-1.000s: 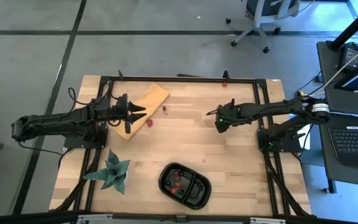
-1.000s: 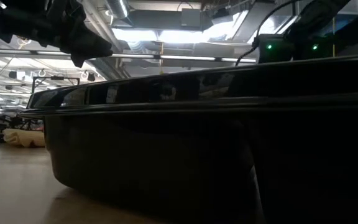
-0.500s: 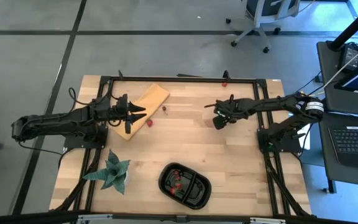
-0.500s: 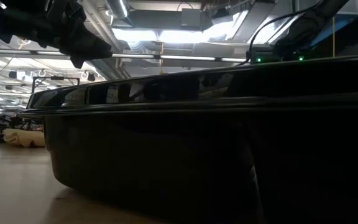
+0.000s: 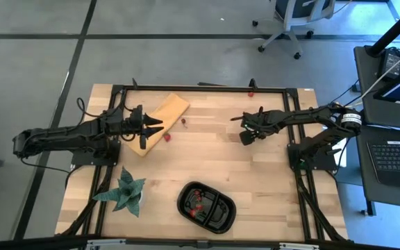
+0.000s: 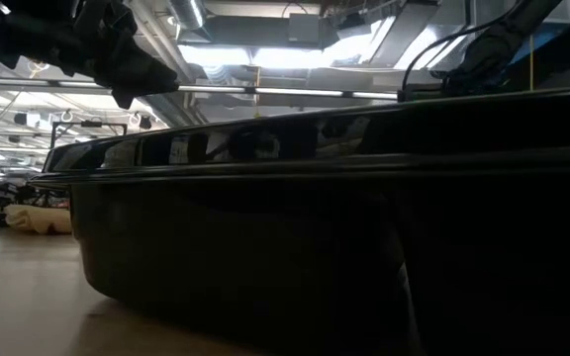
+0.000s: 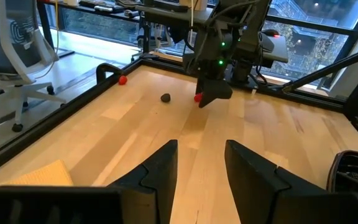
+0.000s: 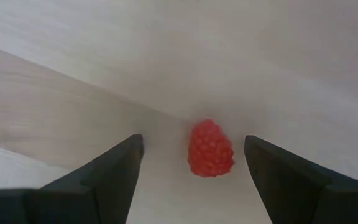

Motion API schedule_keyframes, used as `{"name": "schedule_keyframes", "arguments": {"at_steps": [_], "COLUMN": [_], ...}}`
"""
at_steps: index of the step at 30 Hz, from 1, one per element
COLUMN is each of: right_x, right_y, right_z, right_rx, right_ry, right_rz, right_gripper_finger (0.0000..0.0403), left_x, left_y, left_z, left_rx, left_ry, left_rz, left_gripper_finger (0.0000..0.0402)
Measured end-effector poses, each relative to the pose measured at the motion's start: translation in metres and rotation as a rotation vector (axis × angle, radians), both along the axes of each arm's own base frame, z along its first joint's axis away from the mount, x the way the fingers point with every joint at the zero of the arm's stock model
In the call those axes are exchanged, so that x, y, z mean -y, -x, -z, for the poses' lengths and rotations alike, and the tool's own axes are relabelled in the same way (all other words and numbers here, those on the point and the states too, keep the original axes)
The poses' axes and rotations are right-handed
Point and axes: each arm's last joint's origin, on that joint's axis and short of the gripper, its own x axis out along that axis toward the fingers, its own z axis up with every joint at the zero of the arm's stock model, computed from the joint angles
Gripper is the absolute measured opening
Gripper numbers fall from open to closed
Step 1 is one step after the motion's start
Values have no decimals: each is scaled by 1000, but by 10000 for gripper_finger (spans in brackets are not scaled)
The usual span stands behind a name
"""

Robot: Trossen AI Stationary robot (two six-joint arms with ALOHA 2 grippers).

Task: Pick and placing Produce into tupperware
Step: Put the bottom red raspberry into the black container

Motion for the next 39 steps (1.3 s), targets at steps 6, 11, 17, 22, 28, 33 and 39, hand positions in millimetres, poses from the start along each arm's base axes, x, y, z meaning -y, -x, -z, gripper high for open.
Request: {"name": "schedule_keyframes", "arguments": {"at_steps": [6, 11, 17, 22, 28, 33, 39], "right_x": [-3, -2, -1, -1, -2, -5, -11], "right_y": [7, 4, 2, 2, 2, 0, -17], "right_z": [9, 8, 7, 7, 7, 6, -7], "right_rx": [12, 20, 27, 27, 24, 31, 65], "right_ry": [-4, -6, -11, -13, -11, 1, -7], "right_rz": [3, -2, -6, -6, -8, -25, -87], "right_gripper_finger": [286, 259, 197, 142, 97, 96, 101], "left_x": [0, 0, 0, 0, 0, 0, 0], "left_y": [0, 0, 0, 0, 0, 0, 0], "left_z": [0, 0, 0, 0, 0, 0, 0], "left_rx": [0, 0, 0, 0, 0, 0, 0], "left_ry": [0, 0, 0, 0, 0, 0, 0], "left_rz": [0, 0, 0, 0, 0, 0, -1], "left_gripper_finger": [126, 126, 126, 126, 126, 126, 126]}}
